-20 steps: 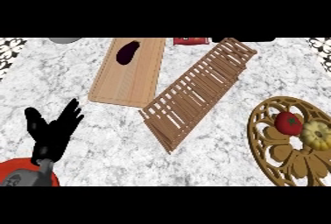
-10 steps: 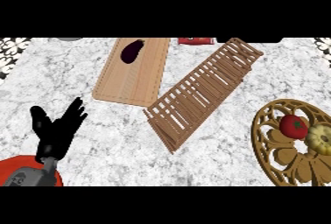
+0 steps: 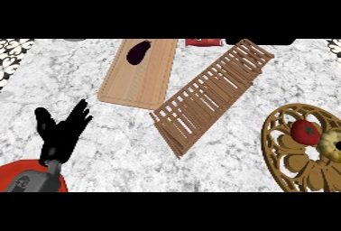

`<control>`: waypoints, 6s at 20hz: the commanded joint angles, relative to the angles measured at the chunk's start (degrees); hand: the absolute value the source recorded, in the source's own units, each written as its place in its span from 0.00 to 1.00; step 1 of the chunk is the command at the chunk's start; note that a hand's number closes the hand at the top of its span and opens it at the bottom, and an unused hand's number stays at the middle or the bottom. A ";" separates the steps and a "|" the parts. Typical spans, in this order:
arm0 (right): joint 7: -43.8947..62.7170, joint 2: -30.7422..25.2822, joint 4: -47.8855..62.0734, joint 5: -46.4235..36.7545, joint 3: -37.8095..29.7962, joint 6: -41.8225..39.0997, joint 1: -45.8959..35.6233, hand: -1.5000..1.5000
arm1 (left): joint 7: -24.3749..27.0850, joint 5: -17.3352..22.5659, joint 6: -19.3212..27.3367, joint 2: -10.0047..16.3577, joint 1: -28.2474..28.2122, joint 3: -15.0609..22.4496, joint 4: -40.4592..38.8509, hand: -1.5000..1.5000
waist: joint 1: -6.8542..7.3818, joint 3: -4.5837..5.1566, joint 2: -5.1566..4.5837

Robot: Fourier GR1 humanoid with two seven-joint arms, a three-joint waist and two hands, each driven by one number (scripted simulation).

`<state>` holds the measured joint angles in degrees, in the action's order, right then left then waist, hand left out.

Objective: Pick the tomato from the placemat and place it in the tiered shelf

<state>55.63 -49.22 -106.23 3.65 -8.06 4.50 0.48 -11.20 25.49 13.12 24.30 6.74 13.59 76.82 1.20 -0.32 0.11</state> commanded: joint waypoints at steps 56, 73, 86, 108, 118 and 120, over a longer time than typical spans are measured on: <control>-17.44 24.13 36.82 -31.25 10.23 -6.15 -16.52 1.00 | -2.78 -10.95 -6.15 -8.92 -2.73 -9.91 -1.40 0.50 | -1.05 0.31 -0.19; -51.50 23.66 -6.78 -28.20 43.70 -29.19 -12.26 1.00 | -3.89 -10.47 -6.93 -8.02 -5.68 -11.43 -0.61 0.50 | -3.29 0.41 1.15; -30.13 13.87 -39.03 5.62 7.32 -31.21 -10.17 1.00 | -5.91 -10.38 -8.34 -7.41 -6.31 -11.53 3.06 0.50 | -2.24 0.45 0.11; -18.54 6.51 9.25 18.45 6.32 -32.70 -61.09 1.00 | -3.46 -11.50 -11.50 -8.41 -1.79 -13.93 -3.72 0.50 | -0.22 0.42 -0.42; -29.74 16.38 20.32 0.91 14.89 -31.73 -66.97 1.00 | -2.39 -12.75 -12.83 -8.35 -4.15 -13.60 -2.35 0.50 | 0.31 0.41 -0.51; -33.27 16.83 23.95 -1.54 14.45 -32.35 -66.63 1.00 | -7.58 -13.39 -8.95 -10.57 -3.68 -12.17 3.27 0.50 | 0.20 0.34 -0.33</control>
<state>27.17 -35.22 -87.81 8.02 4.89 -28.69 -64.51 -15.58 12.56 3.01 14.58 4.64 0.61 78.90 1.25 -0.36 0.01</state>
